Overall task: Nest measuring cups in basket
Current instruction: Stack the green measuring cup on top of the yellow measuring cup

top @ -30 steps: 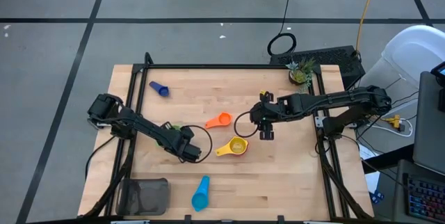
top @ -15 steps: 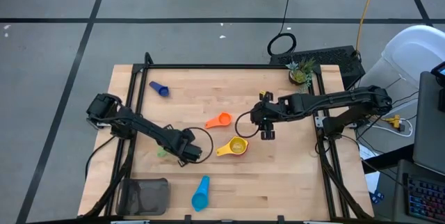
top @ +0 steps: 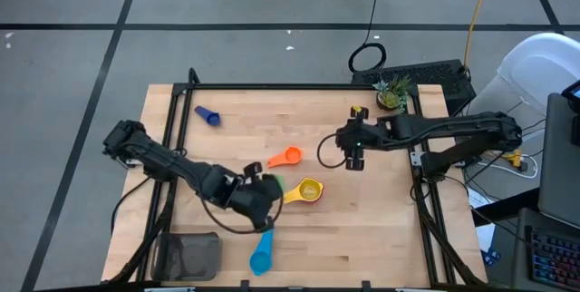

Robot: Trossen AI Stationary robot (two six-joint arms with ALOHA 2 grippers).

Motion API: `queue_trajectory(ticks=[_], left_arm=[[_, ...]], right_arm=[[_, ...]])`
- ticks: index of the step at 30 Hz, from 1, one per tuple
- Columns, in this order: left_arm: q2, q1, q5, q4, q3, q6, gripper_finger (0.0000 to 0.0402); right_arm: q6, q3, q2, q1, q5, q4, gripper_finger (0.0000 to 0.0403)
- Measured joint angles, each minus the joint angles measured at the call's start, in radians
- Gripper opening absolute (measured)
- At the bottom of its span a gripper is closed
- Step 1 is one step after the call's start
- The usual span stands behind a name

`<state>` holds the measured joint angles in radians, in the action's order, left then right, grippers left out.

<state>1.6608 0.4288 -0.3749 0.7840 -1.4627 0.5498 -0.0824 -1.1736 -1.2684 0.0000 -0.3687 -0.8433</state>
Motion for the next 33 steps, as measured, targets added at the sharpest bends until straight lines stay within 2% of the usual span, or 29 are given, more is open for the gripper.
queue_trajectory(ticks=[12,15,21,25,33], left_arm=[[0.144,-0.107,0.1,-0.202,-0.012,0.02,0.0006],[0.184,-0.117,0.104,-0.131,-0.089,-0.017,0.0006],[0.306,-0.127,0.082,0.192,-0.352,-0.099,0.0006],[0.401,-0.141,0.094,0.319,-0.5,-0.127,0.0006],[0.53,-0.183,0.13,0.358,-0.643,-0.16,0.0006]], right_arm=[[0.079,0.0,0.071,-0.02,0.003,-0.021,0.0196],[0.088,0.0,0.079,-0.02,0.003,-0.039,0.0196],[0.131,-0.001,0.08,-0.02,0.005,-0.07,0.0196],[0.15,-0.001,0.08,-0.02,0.006,-0.088,0.0196],[0.188,-0.001,0.103,-0.02,0.005,-0.174,0.0196]])
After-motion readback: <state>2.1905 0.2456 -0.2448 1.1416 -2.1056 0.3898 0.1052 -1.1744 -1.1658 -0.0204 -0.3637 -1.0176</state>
